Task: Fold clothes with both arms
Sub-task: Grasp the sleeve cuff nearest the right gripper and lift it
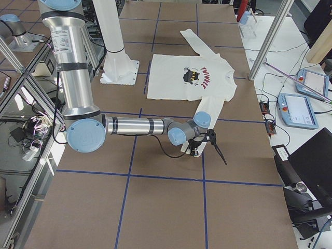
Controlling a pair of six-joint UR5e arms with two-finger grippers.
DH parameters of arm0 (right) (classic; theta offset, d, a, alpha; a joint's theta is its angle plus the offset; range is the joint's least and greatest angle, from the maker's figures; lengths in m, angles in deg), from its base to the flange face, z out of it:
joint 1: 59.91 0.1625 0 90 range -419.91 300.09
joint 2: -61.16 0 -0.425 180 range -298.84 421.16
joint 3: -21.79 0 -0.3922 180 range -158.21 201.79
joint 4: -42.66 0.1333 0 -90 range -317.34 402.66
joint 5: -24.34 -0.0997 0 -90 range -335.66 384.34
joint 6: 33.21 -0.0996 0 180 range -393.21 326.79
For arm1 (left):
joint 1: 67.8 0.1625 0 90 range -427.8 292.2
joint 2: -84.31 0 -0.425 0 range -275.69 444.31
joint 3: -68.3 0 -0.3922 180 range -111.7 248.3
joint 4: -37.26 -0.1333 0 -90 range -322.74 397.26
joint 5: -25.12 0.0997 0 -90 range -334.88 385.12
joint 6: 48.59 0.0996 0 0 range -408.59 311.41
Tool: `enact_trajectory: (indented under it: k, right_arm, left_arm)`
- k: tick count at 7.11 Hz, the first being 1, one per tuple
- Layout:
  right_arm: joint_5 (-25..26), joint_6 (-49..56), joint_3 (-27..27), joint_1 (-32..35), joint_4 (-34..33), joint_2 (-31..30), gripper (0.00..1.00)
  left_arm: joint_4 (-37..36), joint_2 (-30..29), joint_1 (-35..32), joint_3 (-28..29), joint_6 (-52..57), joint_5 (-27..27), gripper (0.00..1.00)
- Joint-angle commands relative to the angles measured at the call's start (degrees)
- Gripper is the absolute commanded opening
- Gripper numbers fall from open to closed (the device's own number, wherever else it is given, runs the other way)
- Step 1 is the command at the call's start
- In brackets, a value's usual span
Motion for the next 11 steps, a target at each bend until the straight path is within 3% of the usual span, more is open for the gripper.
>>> enact_trajectory:
  k: [1, 3, 5, 7, 9, 11]
  right_arm:
    - [-0.14, 0.02, -0.41, 0.12, 0.23, 0.44, 0.00]
    - [-0.32, -0.16, -4.16, 1.00, 0.31, 0.44, 0.00]
    - [-4.17, -1.64, -8.21, 2.58, -0.03, 3.14, 0.00]
    - [-8.48, -15.11, -8.14, 2.15, -0.21, 12.17, 0.00]
    - [-8.14, -28.21, -7.36, -2.14, -0.65, 22.11, 0.00]
    - [-5.35, -34.77, -2.89, -5.57, -5.54, 35.27, 0.00]
  left_arm:
    - [0.11, -0.43, 0.05, 0.11, -0.13, 0.00, 1.00]
    - [-0.33, -1.13, 0.05, 0.02, -0.22, 0.00, 1.00]
    - [-0.60, -2.09, 0.05, 0.02, -0.31, 0.00, 1.00]
    - [-0.60, -2.89, 0.05, 0.11, -0.31, 0.00, 1.00]
    - [-0.42, -2.89, 0.05, 0.02, -1.44, 0.00, 1.00]
    - [-0.51, -2.89, 0.13, 0.11, -1.54, 0.08, 1.00]
